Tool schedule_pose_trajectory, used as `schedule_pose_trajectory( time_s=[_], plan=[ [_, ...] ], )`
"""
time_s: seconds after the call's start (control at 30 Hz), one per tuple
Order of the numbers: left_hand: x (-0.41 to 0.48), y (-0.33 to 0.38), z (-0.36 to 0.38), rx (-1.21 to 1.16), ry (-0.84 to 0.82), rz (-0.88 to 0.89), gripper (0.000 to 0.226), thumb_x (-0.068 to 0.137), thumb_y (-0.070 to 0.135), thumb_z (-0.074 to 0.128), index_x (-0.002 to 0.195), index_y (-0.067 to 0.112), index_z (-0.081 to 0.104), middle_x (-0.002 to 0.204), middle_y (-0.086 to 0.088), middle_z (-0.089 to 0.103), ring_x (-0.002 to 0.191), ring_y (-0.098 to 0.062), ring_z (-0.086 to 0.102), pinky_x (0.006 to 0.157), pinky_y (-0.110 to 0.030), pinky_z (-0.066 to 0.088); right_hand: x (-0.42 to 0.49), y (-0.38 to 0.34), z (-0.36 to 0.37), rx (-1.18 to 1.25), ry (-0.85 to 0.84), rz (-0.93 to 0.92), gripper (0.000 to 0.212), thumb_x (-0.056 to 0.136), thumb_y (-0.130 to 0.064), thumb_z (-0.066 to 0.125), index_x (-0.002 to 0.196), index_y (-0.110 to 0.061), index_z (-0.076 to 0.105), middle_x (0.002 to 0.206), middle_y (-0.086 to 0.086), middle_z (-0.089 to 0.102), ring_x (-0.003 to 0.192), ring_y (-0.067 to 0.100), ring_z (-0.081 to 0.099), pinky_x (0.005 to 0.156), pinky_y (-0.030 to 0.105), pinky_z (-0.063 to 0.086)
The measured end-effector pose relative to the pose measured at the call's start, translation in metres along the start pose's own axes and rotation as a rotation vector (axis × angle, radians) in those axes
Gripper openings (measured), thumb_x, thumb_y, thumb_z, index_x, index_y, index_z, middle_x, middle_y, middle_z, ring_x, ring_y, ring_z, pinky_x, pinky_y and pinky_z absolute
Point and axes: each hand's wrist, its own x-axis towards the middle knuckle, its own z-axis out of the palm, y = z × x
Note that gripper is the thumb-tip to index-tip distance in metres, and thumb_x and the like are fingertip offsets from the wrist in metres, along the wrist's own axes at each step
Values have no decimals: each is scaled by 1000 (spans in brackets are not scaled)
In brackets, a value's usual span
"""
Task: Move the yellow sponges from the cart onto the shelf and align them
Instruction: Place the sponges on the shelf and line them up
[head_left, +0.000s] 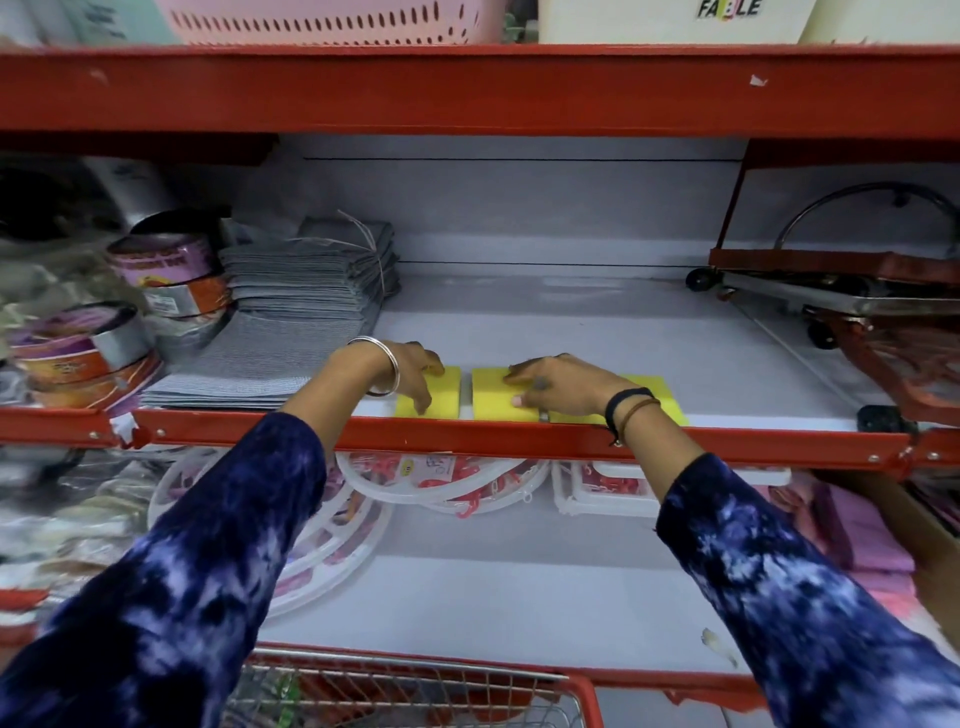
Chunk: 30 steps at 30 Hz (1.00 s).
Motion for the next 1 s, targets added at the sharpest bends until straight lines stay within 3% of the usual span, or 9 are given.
schedule_pose_trajectory(
  time_s=[0.23, 0.53, 0.8, 1.0],
  plan=[
    [-1, 9, 5, -64, 54, 100, 67, 88, 27, 64, 147, 21, 35, 156, -1, 31, 141, -24, 35, 114, -34, 31, -4, 14, 3, -53, 97, 86, 51, 87, -52, 55, 134, -33, 51, 148, -9, 45, 136, 26, 41, 115, 44, 28],
    [-3, 12, 16, -23, 57, 154, 60, 91, 28, 56, 147, 26, 33, 159, -1, 25, 145, -23, 25, 120, -39, 22, -7, 15, 14, 65, 106, 77, 48, 92, -36, 55, 138, -26, 48, 152, -9, 38, 141, 27, 30, 118, 41, 23],
    [-7, 17, 19, 33, 52, 150, 55, 93, 26, 48, 146, 30, 35, 160, 1, 24, 144, -26, 28, 120, -41, 24, -10, 7, 19, 98, 96, 91, 47, 95, -26, 51, 141, -18, 45, 156, -2, 31, 145, 25, 25, 120, 38, 18],
    [-11, 24, 23, 26, 76, 114, 54, 95, 9, 33, 146, 27, 37, 159, -2, 24, 145, -29, 26, 121, -39, 22, -13, 0, 21, 62, 68, 105, 46, 98, -22, 42, 143, -16, 40, 158, 0, 27, 145, 24, 24, 121, 37, 18]
  ],
)
